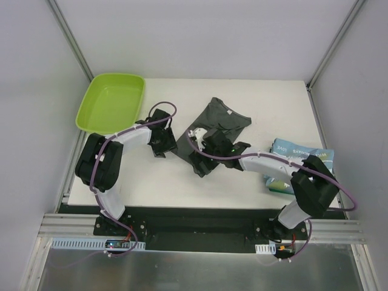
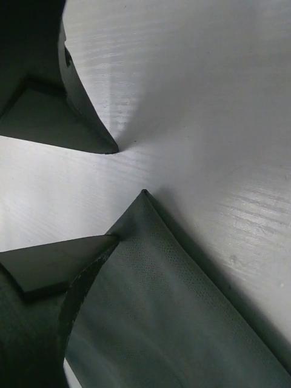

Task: Fold and stack the t-shirts
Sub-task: Grab one side of the 2/3 rectangular tshirt with both arms

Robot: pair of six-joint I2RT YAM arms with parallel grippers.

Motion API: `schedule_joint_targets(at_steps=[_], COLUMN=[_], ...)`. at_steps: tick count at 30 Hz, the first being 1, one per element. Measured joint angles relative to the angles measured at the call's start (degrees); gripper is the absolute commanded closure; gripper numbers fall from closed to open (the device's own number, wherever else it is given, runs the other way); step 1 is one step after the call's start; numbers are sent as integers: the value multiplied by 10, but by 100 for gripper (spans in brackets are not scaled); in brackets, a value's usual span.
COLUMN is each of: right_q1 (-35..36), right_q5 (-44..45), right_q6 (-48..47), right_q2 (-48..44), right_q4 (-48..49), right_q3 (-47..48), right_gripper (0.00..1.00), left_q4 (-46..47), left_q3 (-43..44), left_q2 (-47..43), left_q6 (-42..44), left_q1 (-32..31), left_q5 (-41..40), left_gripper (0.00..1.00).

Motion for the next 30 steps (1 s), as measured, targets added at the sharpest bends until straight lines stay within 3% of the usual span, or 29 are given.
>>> schedule_joint_targets(at_steps=[8, 11, 13, 21, 30], right_q1=[45, 56, 63, 90, 116], right_q5=[13, 36, 49, 117, 128], right_q6=[-4, -9, -14, -18, -13], right_q2=[71, 104, 118, 139, 143], right_q4=[-19, -33, -40, -65, -87], right_q3=[14, 33, 40, 61, 70], right_gripper=[16, 24, 33, 78, 99], left_q4=[9, 15, 19, 26, 35], left_q3=[31, 42, 43, 42, -43], left_q2=[44, 57, 61, 64, -14], left_q6=[-4, -6, -6, -6, -6], left_q1=[4, 4, 4, 4, 3], left_q5=[26, 35, 39, 39, 3], left_gripper=[66, 82, 100, 100, 100])
